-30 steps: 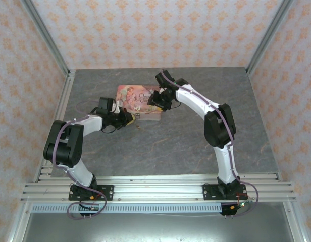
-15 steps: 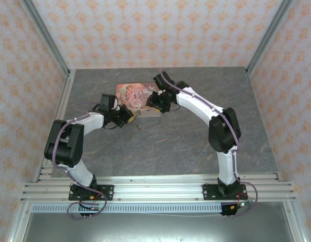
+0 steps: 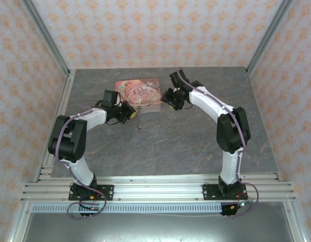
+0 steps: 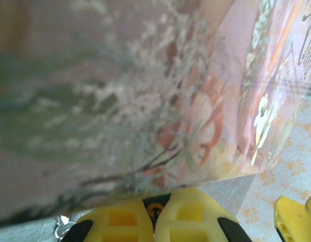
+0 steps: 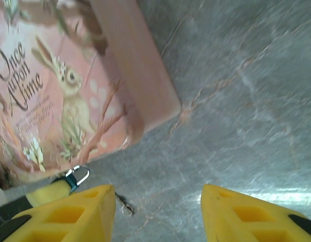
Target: Unlock the padlock with the key
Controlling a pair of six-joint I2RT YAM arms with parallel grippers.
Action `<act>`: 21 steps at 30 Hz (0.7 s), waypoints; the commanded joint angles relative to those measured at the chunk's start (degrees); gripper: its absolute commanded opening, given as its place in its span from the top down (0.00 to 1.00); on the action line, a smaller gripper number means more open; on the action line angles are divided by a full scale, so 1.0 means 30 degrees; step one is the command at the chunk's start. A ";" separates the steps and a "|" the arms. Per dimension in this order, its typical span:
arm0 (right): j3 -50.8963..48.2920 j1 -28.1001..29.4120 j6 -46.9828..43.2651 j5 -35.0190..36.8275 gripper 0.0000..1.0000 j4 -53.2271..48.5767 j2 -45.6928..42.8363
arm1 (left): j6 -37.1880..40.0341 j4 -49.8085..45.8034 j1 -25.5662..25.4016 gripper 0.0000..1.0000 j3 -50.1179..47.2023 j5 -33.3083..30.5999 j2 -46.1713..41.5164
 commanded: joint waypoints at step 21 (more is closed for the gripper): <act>0.4073 -0.0674 0.0013 -0.0228 0.51 0.0180 0.3392 | -0.4581 -0.9491 -0.0548 1.00 0.1773 -0.4713 -0.1409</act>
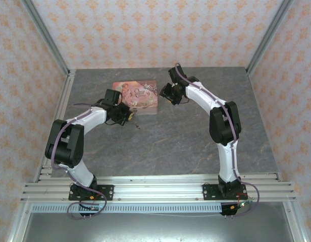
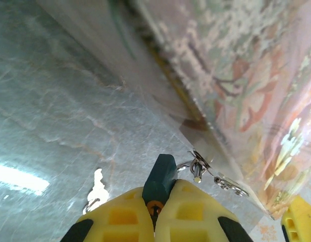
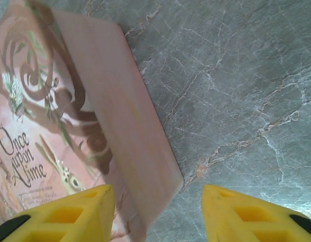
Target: Unlock the padlock with the key
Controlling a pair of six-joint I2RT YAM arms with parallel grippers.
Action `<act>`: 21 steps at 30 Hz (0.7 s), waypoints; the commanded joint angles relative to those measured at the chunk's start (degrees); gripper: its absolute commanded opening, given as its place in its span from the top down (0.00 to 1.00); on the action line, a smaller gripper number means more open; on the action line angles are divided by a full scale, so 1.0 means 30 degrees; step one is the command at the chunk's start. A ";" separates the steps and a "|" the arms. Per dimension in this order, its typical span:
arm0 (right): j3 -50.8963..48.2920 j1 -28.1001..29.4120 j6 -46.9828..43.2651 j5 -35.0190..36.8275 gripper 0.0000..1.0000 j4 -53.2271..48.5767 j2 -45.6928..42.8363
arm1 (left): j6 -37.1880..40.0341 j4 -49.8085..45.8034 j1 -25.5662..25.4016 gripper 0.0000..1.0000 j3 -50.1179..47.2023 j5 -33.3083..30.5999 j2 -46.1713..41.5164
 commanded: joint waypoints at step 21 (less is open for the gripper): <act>0.2910 -0.0413 0.0208 -0.1931 0.50 0.0081 0.2168 | 0.4808 -1.1097 0.1942 1.00 0.8668 -0.2569 0.4729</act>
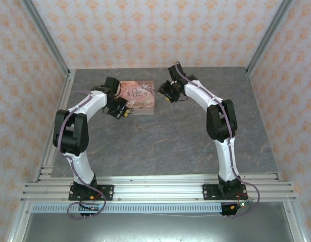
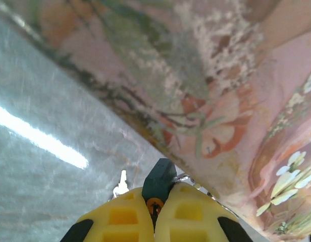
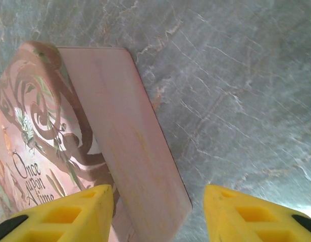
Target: Unlock the padlock with the key
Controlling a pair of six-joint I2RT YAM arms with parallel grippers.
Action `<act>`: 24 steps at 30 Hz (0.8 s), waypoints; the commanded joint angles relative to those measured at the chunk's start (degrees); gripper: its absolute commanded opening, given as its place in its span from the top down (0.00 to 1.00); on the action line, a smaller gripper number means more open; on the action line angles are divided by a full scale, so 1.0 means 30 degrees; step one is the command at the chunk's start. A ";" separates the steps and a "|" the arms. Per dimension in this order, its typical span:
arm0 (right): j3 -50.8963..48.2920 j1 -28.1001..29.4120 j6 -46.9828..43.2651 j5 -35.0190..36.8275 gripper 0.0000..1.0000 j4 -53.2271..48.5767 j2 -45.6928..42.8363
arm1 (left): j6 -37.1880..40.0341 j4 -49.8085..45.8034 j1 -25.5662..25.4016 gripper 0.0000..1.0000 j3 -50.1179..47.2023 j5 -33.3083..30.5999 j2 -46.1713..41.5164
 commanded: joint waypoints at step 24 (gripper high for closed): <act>-0.0428 0.0389 0.0773 -0.1671 0.50 0.1083 -0.0014 | 0.0223 -0.2026 0.3778 1.00 0.3480 0.1886 0.3068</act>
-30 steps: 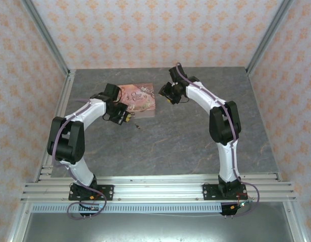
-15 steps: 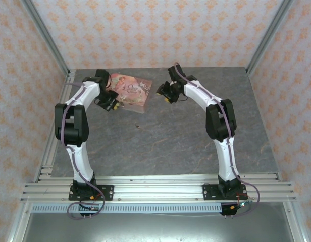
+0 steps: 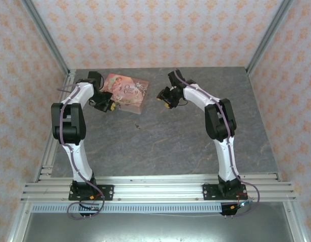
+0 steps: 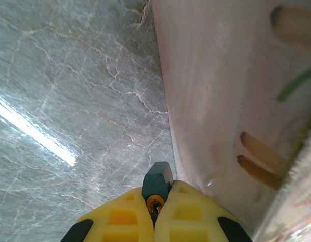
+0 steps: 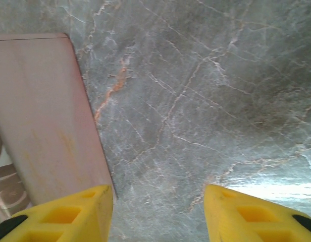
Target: Unlock the padlock with the key
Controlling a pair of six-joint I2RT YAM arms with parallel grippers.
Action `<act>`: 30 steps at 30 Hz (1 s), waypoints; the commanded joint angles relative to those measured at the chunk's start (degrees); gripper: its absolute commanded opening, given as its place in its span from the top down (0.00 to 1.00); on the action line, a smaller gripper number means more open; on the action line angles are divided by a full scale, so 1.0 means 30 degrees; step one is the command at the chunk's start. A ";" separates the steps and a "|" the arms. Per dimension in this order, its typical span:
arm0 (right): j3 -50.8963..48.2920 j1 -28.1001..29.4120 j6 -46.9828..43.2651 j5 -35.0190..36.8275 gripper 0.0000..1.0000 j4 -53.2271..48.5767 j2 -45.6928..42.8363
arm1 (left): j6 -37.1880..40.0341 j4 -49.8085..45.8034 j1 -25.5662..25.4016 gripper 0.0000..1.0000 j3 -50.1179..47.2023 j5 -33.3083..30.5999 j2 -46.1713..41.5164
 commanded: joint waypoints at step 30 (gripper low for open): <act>0.7166 0.1292 -0.0304 -0.1536 0.56 -0.1662 0.3998 | -0.4560 0.5016 -0.2843 1.00 -0.1109 0.4480 0.0078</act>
